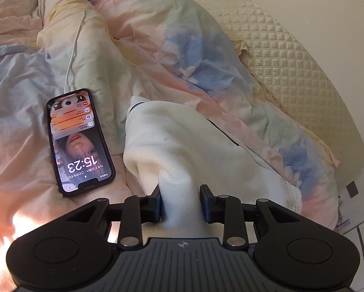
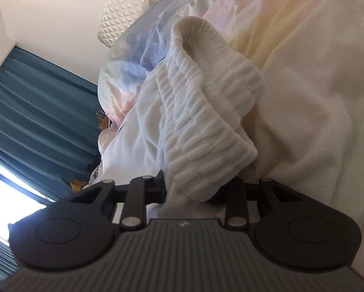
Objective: Fold clothes
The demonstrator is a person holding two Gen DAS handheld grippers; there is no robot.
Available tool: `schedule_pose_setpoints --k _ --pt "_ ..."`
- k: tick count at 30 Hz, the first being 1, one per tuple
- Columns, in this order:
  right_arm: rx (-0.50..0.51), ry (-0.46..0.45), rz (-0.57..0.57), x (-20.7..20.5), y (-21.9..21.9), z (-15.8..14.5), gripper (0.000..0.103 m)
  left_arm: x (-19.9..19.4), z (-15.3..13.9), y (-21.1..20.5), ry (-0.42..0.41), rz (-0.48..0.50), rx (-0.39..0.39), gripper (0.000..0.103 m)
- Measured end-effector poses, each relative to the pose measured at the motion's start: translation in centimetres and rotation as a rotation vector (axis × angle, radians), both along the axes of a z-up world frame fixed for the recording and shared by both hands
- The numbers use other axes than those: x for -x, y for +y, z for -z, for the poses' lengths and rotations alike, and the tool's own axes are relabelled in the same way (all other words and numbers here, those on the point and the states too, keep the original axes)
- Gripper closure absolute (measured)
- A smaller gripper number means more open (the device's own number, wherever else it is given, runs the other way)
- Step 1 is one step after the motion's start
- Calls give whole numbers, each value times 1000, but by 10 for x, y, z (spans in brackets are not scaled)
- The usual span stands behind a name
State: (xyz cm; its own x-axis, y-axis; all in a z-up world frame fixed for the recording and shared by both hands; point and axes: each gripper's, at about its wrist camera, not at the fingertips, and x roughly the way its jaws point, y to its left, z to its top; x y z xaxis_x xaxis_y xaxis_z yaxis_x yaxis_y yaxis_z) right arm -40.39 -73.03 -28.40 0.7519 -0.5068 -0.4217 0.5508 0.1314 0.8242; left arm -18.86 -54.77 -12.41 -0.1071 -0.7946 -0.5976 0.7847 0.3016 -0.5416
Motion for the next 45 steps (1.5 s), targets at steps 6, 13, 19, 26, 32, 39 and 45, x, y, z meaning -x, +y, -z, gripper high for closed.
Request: schedule_pose_setpoints --k 6,13,19,26,32,39,45 --pt "24 155 46 11 20 -34 59 10 -35 36 -116 21 7 51" --pt "139 326 89 22 53 -93 58 28 -102 87 -249 16 58 24" --pt "303 410 59 16 99 -155 52 53 -154 134 -342 20 101 14" --pt "445 434 21 1 159 -211 51 90 -194 191 -457 -13 130 12" --pt "529 465 11 -10 208 -240 51 114 -210 238 -536 -50 151 4" --pt "610 536 -8 -34 260 -238 51 133 -216 283 -581 -62 162 0" --pt "634 563 -27 -50 287 -232 39 143 -209 308 -588 -68 172 0"
